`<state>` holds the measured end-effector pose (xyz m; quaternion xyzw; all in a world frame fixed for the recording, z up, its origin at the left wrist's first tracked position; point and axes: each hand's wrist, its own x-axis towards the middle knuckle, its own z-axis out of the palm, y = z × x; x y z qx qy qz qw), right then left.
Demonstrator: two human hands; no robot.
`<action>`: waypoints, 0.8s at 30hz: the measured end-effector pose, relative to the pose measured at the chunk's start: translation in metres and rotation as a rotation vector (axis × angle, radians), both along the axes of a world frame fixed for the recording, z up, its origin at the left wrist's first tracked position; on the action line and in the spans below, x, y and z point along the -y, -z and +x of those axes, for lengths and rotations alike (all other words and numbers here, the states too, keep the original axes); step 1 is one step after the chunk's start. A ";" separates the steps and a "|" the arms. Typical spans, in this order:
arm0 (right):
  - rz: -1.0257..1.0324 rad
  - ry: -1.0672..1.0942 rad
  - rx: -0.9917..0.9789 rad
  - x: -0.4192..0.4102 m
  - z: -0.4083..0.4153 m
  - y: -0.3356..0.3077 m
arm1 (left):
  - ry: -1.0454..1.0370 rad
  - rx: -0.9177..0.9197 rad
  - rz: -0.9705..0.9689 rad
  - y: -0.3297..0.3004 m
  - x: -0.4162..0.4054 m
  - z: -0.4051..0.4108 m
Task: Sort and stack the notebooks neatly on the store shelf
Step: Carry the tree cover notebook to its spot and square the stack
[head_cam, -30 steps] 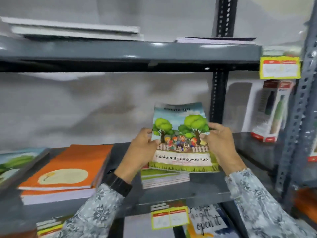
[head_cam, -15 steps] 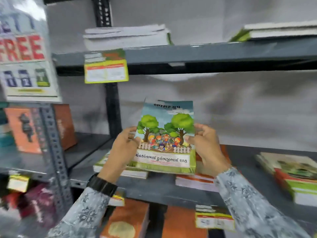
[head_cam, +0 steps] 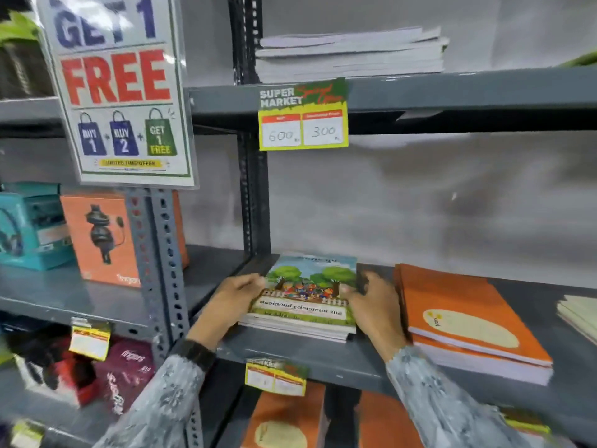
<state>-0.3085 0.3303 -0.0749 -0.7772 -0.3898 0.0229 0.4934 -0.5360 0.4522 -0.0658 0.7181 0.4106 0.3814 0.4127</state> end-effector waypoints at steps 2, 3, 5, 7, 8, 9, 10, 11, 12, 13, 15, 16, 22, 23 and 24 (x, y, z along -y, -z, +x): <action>0.071 -0.044 0.105 0.022 -0.007 0.012 | 0.008 -0.043 0.094 0.008 0.008 -0.018; 0.087 -0.068 0.134 0.033 -0.010 0.016 | 0.046 -0.069 0.135 0.011 0.015 -0.026; 0.088 -0.110 0.162 0.047 -0.015 0.020 | 0.110 -0.108 0.234 0.020 0.020 -0.039; 0.085 -0.143 0.190 0.058 -0.023 0.018 | 0.130 -0.130 0.302 0.022 0.022 -0.045; 0.067 -0.148 0.222 0.062 -0.028 0.018 | 0.130 -0.133 0.315 0.024 0.021 -0.047; 0.051 -0.142 0.257 0.064 -0.032 0.017 | 0.124 -0.124 0.327 0.024 0.021 -0.048; 0.037 -0.131 0.286 0.066 -0.035 0.017 | 0.112 -0.128 0.340 0.025 0.021 -0.048; 0.033 -0.125 0.306 0.065 -0.037 0.017 | 0.090 -0.121 0.349 0.027 0.022 -0.050; 0.032 -0.117 0.310 0.065 -0.038 0.017 | 0.063 -0.121 0.356 0.029 0.023 -0.050; 0.034 -0.108 0.306 0.065 -0.038 0.017 | 0.041 -0.111 0.360 0.028 0.025 -0.049; 0.042 -0.099 0.300 0.064 -0.040 0.018 | 0.019 -0.077 0.379 0.030 0.025 -0.047; 0.049 -0.099 0.297 0.064 -0.040 0.018 | 0.017 -0.062 0.389 0.032 0.023 -0.046; 0.033 -0.145 0.302 0.064 -0.033 0.021 | -0.033 -0.080 0.432 0.039 0.025 -0.044; 0.025 -0.149 0.302 0.064 -0.032 0.023 | -0.042 -0.069 0.430 0.041 0.025 -0.044; 0.020 -0.153 0.307 0.063 -0.032 0.024 | -0.050 -0.053 0.425 0.043 0.024 -0.044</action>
